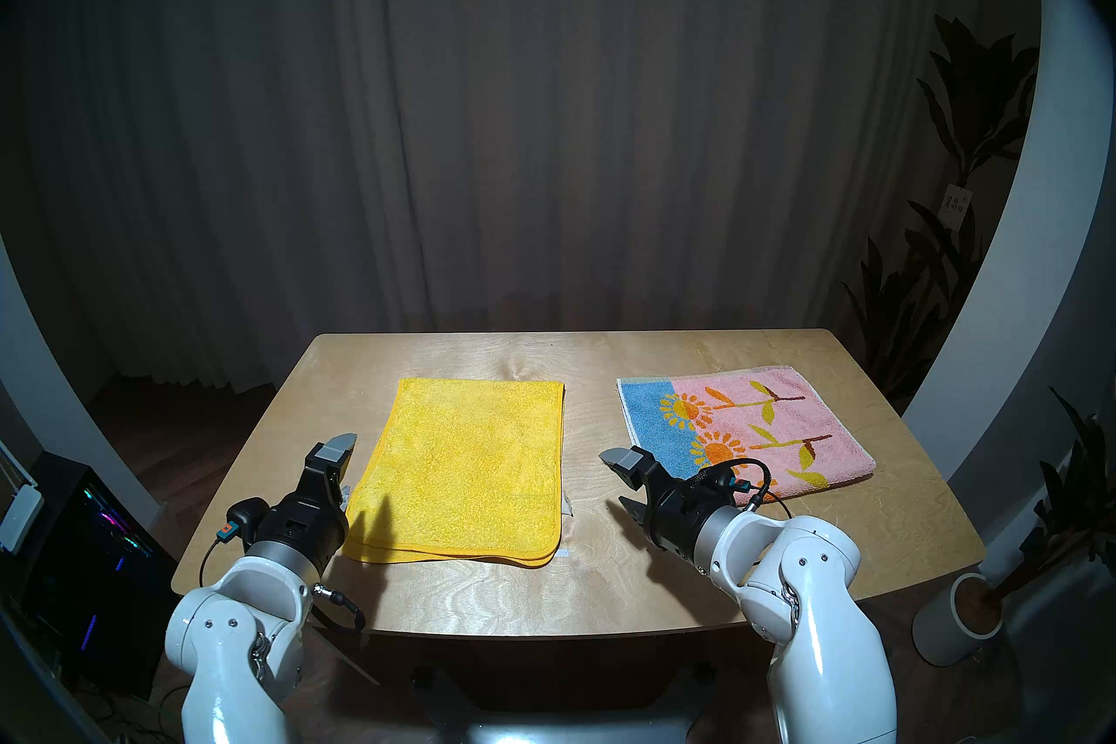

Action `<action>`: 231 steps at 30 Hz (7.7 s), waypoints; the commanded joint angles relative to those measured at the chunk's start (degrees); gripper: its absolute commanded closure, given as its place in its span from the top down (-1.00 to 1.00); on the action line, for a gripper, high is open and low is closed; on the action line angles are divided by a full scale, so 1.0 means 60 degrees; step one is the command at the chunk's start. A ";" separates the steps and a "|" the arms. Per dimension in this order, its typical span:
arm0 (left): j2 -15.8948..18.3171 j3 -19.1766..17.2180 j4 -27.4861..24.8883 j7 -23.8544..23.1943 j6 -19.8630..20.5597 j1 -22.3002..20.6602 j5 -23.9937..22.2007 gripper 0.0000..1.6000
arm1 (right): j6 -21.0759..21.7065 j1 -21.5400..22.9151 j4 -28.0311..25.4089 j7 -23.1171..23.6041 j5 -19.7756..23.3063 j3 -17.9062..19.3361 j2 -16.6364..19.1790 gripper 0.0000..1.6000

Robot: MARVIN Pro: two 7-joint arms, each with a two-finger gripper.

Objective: Fold each towel twice and stack them on table

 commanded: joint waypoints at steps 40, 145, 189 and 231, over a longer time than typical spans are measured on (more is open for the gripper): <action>0.0879 -0.1248 0.0526 0.3113 0.2924 0.0147 -0.3348 1.00 | -0.0235 0.0108 0.0156 -0.1724 0.2014 -0.0570 0.0452 1.00; 0.1951 -0.0621 0.1684 0.3708 0.3121 -0.1310 -0.4052 -1.00 | -0.1656 0.1509 0.0330 -0.3622 0.3136 -0.1991 0.1318 -1.00; 0.2648 0.1096 0.2582 0.6466 0.1031 -0.5240 -0.3383 -1.00 | -0.2954 0.4732 0.2490 -0.3969 0.2199 -0.2299 0.0047 -1.00; 0.3597 0.2929 0.6327 0.5928 0.0597 -0.8295 -0.1308 -1.00 | -0.3934 0.8219 0.7253 -0.3585 0.0957 -0.2519 -0.0831 -1.00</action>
